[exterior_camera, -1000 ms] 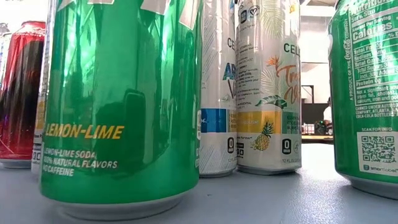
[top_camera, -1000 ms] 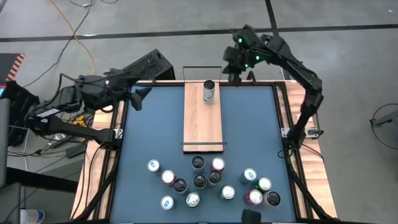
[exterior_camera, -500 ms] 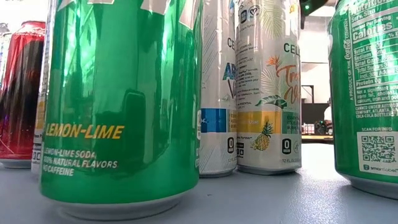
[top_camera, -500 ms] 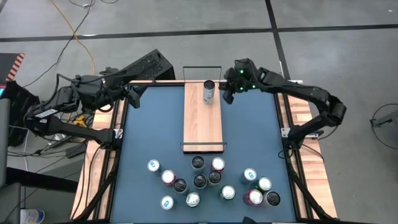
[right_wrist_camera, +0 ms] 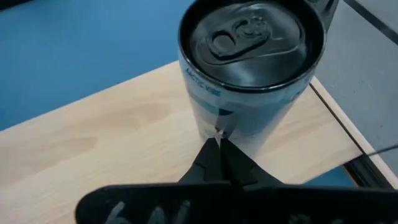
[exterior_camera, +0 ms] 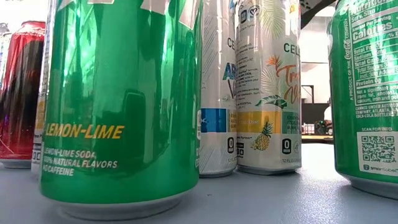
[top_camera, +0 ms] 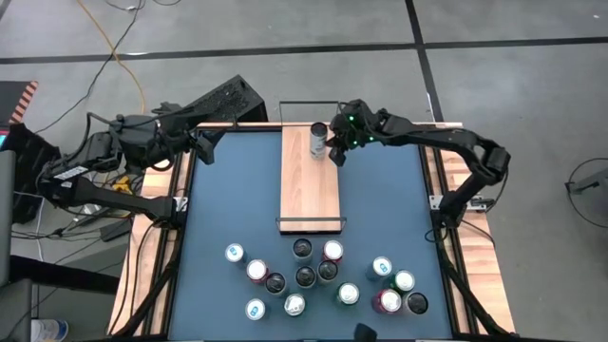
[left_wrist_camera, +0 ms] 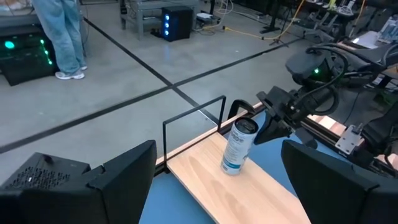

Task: Place canned beverage on shelf
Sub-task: Put the bottom right white blue soda can on the shelf

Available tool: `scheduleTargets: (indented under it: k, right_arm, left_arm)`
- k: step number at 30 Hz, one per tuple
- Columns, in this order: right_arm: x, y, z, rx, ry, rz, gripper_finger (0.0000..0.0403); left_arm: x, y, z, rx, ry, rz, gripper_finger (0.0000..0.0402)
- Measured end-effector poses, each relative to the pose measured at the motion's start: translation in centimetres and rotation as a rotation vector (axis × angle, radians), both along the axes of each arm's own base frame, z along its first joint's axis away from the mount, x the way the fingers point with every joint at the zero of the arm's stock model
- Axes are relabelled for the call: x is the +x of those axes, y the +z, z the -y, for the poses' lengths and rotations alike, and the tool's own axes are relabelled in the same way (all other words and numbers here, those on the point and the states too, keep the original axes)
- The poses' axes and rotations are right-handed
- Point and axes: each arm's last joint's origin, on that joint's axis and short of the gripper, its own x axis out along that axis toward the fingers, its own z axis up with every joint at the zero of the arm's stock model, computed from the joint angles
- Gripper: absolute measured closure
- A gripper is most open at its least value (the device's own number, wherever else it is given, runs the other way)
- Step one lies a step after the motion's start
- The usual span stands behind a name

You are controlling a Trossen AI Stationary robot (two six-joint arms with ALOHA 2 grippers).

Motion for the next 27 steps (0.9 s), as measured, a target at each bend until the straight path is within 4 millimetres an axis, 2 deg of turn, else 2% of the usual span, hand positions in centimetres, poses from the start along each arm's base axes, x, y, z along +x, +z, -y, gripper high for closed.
scheduleTargets:
  k: [8,13,27]
  right_arm:
    - [0.5,-0.3,0.7,-0.009,0.004,0.051,0.0403]
    - [1.7,-0.9,1.3,0.003,0.025,0.053,0.0403]
    - [5.6,-0.5,4.0,-0.043,0.098,0.041,0.0403]
  left_arm:
    - [0.0,0.0,0.0,0.006,0.015,-0.003,0.0070]
    - [0.0,0.0,0.0,0.006,0.018,-0.003,0.0070]
    - [-0.1,0.0,-0.1,0.001,0.032,0.006,0.0070]
